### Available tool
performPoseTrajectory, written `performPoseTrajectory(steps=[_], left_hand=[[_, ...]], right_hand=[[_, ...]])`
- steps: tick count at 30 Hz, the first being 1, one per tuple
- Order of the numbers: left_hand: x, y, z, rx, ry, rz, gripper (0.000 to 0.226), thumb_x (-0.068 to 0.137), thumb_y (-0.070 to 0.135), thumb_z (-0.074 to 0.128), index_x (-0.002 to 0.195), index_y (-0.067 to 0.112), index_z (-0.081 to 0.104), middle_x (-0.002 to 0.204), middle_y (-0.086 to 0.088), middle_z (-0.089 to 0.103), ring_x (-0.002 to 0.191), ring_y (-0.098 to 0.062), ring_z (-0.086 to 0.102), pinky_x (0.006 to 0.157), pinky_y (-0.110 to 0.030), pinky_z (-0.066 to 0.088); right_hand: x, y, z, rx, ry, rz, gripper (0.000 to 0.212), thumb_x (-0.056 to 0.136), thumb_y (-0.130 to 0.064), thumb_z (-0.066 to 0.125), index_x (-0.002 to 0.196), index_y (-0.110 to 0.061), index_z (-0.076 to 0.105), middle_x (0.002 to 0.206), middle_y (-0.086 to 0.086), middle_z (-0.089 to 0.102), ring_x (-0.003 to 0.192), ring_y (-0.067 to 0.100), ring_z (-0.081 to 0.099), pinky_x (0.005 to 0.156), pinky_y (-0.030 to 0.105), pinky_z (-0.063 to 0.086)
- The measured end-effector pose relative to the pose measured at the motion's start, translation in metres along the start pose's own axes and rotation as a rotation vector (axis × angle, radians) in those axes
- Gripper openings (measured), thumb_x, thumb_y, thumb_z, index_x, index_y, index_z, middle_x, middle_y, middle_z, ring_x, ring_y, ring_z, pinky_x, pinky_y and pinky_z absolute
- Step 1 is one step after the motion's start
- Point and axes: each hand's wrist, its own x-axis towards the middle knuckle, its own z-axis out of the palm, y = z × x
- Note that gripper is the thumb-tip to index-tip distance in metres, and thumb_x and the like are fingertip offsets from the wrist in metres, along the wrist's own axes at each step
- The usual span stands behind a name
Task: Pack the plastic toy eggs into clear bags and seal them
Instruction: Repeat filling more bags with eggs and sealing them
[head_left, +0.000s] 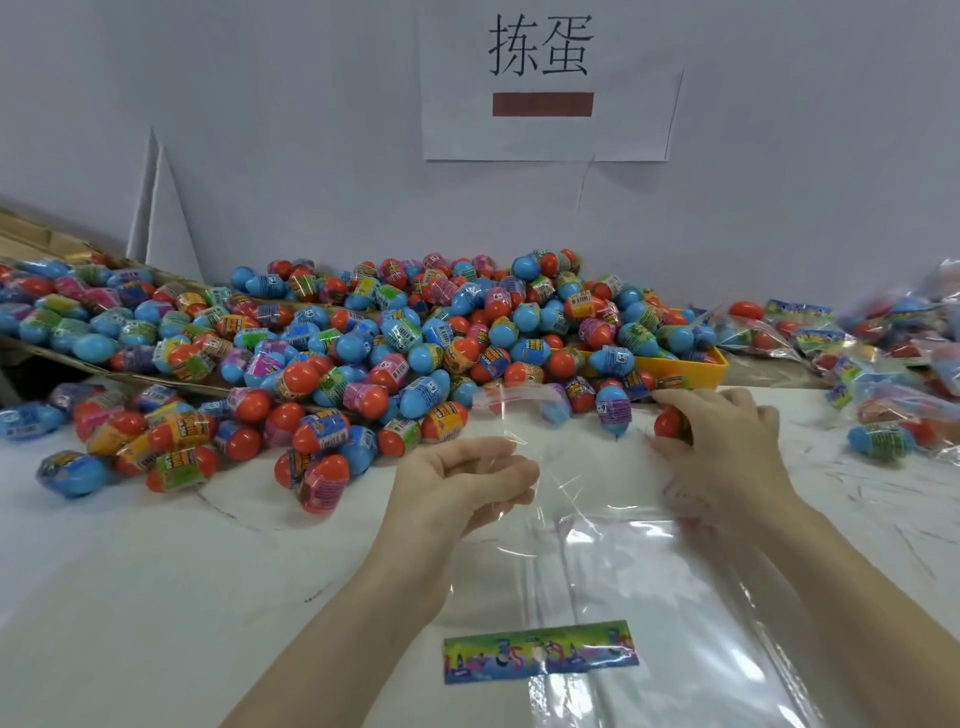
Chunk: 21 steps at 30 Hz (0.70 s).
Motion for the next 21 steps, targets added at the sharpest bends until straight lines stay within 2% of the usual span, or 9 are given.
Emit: performPoseTrajectory(steps=[2, 4, 5, 7, 9, 12, 14, 18, 21], left_hand=[[-0.001, 0.001, 0.001, 0.018, -0.030, 0.000, 0.028, 0.061, 0.000, 0.075, 0.087, 0.003, 0.066, 0.065, -0.001, 0.071, 0.054, -0.011, 0.065, 0.057, -0.015, 0.054], [-0.003, 0.001, 0.003, 0.040, -0.063, 0.010, 0.027, 0.061, 0.002, 0.075, 0.087, 0.004, 0.066, 0.065, 0.000, 0.071, 0.056, -0.012, 0.066, 0.058, -0.015, 0.054], [-0.004, 0.001, 0.004, 0.046, -0.076, 0.019, 0.029, 0.059, 0.004, 0.076, 0.086, 0.004, 0.067, 0.065, 0.000, 0.071, 0.057, -0.013, 0.067, 0.058, -0.015, 0.053], [-0.006, 0.001, 0.005, 0.052, -0.097, 0.033, 0.035, 0.052, 0.011, 0.076, 0.085, 0.005, 0.068, 0.065, -0.001, 0.071, 0.057, -0.014, 0.067, 0.057, -0.016, 0.053], [-0.007, 0.001, 0.006, 0.072, -0.111, 0.046, 0.037, 0.048, 0.016, 0.077, 0.083, 0.007, 0.069, 0.067, -0.002, 0.071, 0.058, -0.015, 0.068, 0.058, -0.016, 0.053], [-0.008, -0.001, 0.008, 0.117, -0.124, 0.081, 0.033, 0.049, 0.018, 0.078, 0.080, 0.010, 0.070, 0.066, -0.002, 0.071, 0.058, -0.013, 0.067, 0.059, -0.017, 0.054], [-0.010, -0.001, 0.010, 0.145, -0.135, 0.111, 0.022, 0.056, 0.012, 0.078, 0.076, 0.010, 0.070, 0.062, -0.002, 0.070, 0.055, -0.011, 0.066, 0.054, -0.016, 0.051], [-0.013, -0.001, 0.016, 0.198, -0.157, 0.190, 0.014, 0.065, -0.001, 0.075, 0.070, 0.011, 0.069, 0.057, 0.000, 0.068, 0.049, -0.008, 0.063, 0.049, -0.013, 0.047], [-0.014, 0.001, 0.017, 0.197, -0.170, 0.217, 0.019, 0.065, -0.006, 0.074, 0.072, 0.011, 0.070, 0.057, 0.000, 0.069, 0.049, -0.008, 0.063, 0.049, -0.013, 0.047]], right_hand=[[-0.001, -0.004, -0.012, 0.230, 0.184, 0.007, 0.046, 0.079, -0.028, 0.070, 0.122, -0.021, 0.054, 0.108, -0.001, 0.061, 0.111, 0.023, 0.043, 0.083, 0.031, 0.020], [-0.003, -0.013, -0.036, 0.699, 0.273, 0.033, 0.046, 0.071, -0.027, 0.075, 0.112, -0.020, 0.055, 0.094, -0.006, 0.061, 0.101, 0.019, 0.054, 0.086, 0.027, 0.034], [-0.006, -0.021, -0.050, 0.972, 0.258, 0.037, 0.045, 0.066, -0.029, 0.075, 0.105, -0.021, 0.053, 0.091, -0.007, 0.062, 0.094, 0.017, 0.060, 0.080, 0.022, 0.044], [-0.018, -0.036, -0.074, 1.415, 0.170, -0.024, 0.050, 0.054, -0.037, 0.073, 0.096, -0.023, 0.050, 0.083, -0.008, 0.066, 0.076, 0.011, 0.067, 0.061, 0.016, 0.052], [-0.030, -0.046, -0.089, 1.536, 0.071, -0.174, 0.047, 0.051, -0.041, 0.075, 0.090, -0.023, 0.055, 0.075, -0.007, 0.069, 0.063, 0.010, 0.067, 0.051, 0.018, 0.051], [-0.044, -0.059, -0.099, 1.493, -0.055, -0.413, 0.033, 0.056, -0.045, 0.078, 0.083, -0.027, 0.070, 0.076, -0.004, 0.070, 0.062, 0.010, 0.064, 0.052, 0.018, 0.050], [-0.048, -0.066, -0.098, 1.302, -0.107, -0.499, 0.029, 0.064, -0.041, 0.075, 0.089, -0.027, 0.073, 0.082, -0.004, 0.071, 0.071, 0.009, 0.066, 0.060, 0.016, 0.051], [-0.045, -0.072, -0.080, 0.561, 0.099, -0.599, 0.031, 0.072, -0.019, 0.073, 0.103, -0.017, 0.069, 0.092, 0.000, 0.061, 0.078, 0.012, 0.058, 0.070, 0.019, 0.049], [-0.042, -0.067, -0.077, 0.463, 0.093, -0.510, 0.045, 0.065, -0.011, 0.079, 0.108, -0.013, 0.064, 0.092, -0.002, 0.059, 0.080, 0.014, 0.055, 0.074, 0.021, 0.046]])
